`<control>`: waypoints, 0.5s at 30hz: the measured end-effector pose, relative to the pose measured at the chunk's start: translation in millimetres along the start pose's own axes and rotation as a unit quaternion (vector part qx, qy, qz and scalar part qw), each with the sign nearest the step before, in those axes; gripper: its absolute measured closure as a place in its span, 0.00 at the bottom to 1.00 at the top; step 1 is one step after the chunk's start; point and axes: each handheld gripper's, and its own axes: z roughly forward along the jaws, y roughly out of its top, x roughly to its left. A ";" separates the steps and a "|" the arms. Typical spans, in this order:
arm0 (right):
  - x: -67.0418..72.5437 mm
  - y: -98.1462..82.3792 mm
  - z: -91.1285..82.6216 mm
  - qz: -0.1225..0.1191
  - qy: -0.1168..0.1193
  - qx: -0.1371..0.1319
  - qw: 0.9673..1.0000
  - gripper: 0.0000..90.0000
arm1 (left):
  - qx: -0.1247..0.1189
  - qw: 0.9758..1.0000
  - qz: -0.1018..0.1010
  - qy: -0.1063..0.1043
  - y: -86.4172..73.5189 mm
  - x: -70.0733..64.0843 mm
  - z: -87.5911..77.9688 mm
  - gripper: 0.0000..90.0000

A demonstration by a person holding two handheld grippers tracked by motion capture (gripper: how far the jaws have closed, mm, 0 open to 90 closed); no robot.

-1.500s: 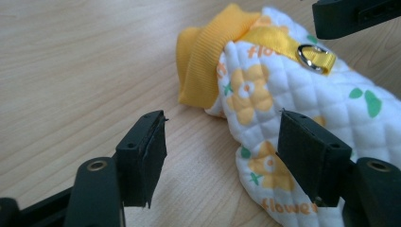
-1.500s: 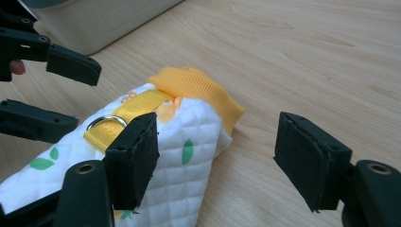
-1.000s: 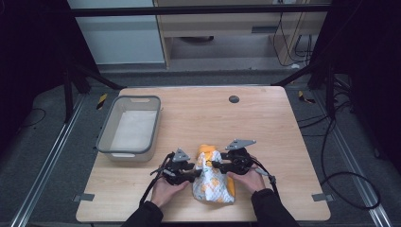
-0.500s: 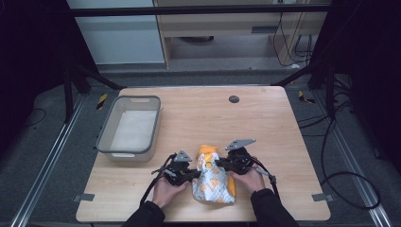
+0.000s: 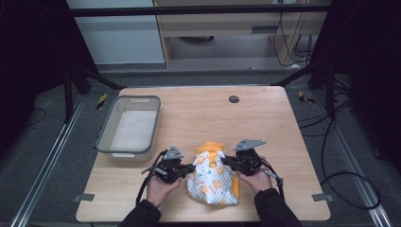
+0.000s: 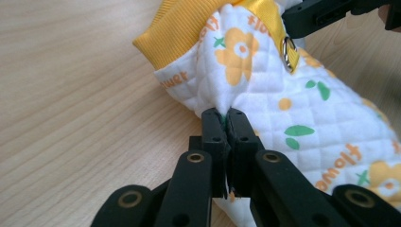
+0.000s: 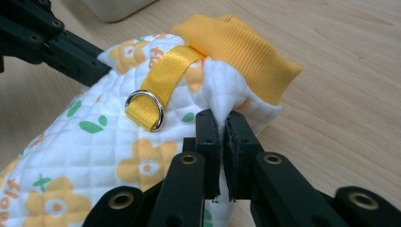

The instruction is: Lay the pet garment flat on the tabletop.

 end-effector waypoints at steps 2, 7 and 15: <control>0.0 0.1 -1.8 -0.001 -0.001 -0.002 1.000 0.95 | -0.004 1.000 -0.002 -0.001 0.3 -0.3 -2.7 0.98; 4.5 2.7 -10.3 -0.005 0.001 -0.022 1.000 0.95 | -0.018 1.000 0.006 0.007 3.4 -6.8 -14.9 0.98; 17.0 12.6 -30.7 -0.012 -0.009 -0.064 0.998 0.95 | -0.063 0.997 0.027 0.019 19.0 -21.3 -39.7 0.98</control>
